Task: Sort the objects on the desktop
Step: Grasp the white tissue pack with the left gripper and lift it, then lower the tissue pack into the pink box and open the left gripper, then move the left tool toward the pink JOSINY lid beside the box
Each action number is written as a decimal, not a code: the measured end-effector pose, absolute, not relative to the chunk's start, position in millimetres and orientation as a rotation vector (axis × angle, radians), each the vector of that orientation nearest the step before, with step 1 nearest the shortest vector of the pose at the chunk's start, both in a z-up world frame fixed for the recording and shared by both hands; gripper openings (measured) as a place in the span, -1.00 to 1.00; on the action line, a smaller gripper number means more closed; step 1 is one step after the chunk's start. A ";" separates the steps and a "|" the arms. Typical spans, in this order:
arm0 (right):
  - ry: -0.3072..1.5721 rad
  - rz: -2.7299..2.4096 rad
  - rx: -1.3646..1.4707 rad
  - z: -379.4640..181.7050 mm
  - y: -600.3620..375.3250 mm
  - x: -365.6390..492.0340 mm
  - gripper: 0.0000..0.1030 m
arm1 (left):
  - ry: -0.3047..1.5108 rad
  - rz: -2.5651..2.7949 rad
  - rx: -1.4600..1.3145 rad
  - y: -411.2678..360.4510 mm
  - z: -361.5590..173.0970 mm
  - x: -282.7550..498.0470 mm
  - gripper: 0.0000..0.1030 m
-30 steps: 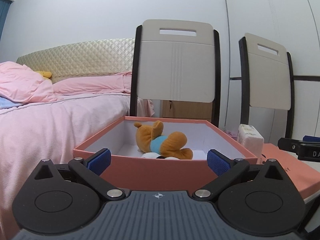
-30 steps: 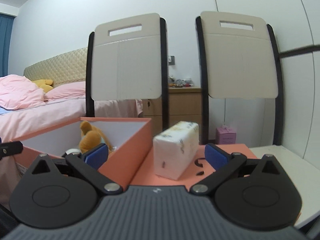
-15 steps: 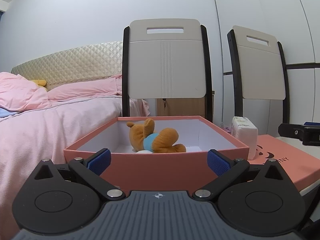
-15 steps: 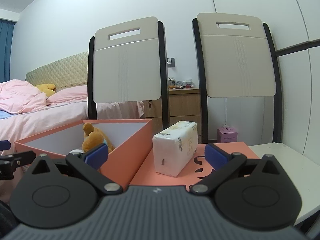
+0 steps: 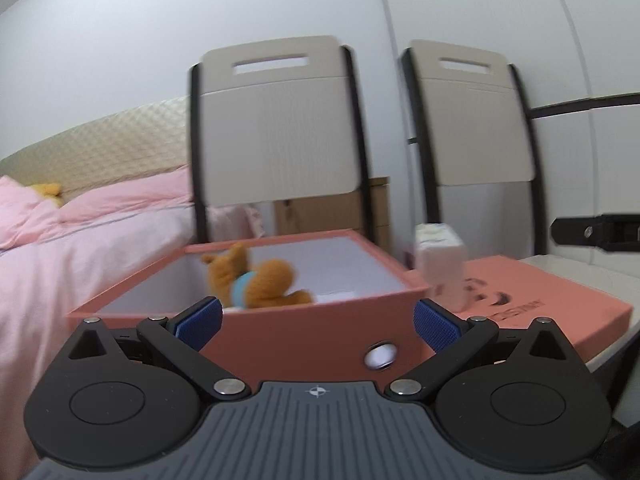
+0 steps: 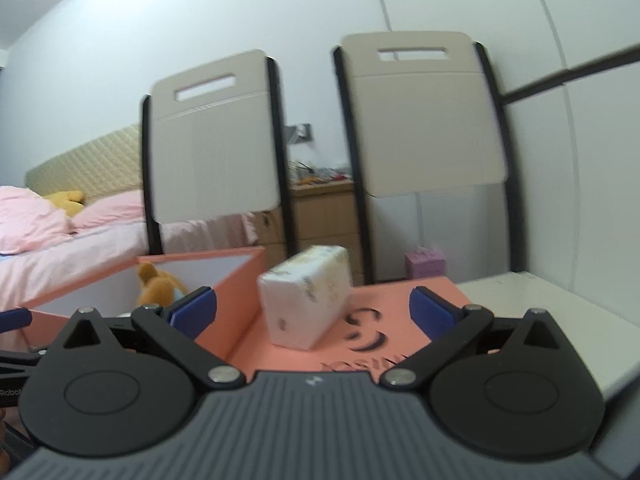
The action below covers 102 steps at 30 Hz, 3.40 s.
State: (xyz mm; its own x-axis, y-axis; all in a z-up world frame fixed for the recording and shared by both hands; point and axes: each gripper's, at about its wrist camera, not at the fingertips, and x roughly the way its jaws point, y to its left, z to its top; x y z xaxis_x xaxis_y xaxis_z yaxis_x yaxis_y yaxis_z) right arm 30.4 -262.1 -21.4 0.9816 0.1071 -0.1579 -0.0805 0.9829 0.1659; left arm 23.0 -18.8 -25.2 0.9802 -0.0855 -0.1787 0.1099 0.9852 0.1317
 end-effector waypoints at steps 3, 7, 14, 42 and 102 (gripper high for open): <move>0.144 0.087 0.182 -21.4 -275.1 17.6 1.00 | 0.143 -0.132 0.171 -45.5 -18.5 25.2 0.97; 0.121 0.077 0.225 -22.1 -299.2 1.0 1.00 | 0.102 -0.190 0.199 -87.8 -6.8 38.0 0.92; 0.099 0.077 0.323 -24.4 -340.5 -20.6 1.00 | 0.283 -0.209 0.209 -161.1 -6.5 133.2 0.92; 0.179 0.044 0.464 -35.6 -356.7 0.9 1.00 | 0.472 -0.151 0.071 -132.2 29.4 174.2 0.13; 0.024 0.104 0.222 -26.3 -251.0 57.5 1.00 | 0.250 -0.066 -0.092 47.2 -9.3 39.9 1.00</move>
